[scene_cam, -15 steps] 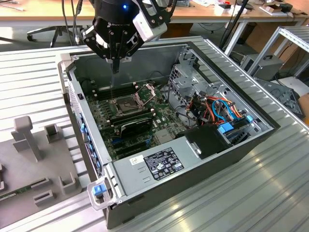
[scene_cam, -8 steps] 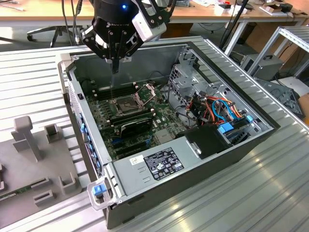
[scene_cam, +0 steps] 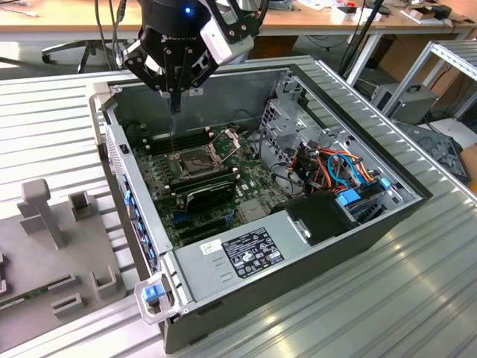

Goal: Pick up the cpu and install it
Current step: 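Reach for the cpu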

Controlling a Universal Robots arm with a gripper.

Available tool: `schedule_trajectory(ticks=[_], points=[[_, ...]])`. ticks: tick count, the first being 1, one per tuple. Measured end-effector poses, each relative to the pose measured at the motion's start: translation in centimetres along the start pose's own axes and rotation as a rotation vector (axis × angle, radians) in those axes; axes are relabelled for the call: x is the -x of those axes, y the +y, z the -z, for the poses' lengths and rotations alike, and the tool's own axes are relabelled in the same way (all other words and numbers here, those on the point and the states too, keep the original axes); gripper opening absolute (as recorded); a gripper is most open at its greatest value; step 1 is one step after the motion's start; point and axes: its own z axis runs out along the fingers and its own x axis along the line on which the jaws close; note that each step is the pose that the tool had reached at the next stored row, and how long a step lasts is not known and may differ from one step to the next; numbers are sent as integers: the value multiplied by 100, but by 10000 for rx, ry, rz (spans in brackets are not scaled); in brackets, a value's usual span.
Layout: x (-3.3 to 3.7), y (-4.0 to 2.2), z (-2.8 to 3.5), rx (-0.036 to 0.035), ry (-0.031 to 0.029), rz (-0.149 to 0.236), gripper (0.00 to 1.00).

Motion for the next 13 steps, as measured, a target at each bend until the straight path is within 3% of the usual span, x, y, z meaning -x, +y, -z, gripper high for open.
schedule_trajectory(ticks=[13], points=[[-20, -2, 1, 0, 0, -1, 11]])
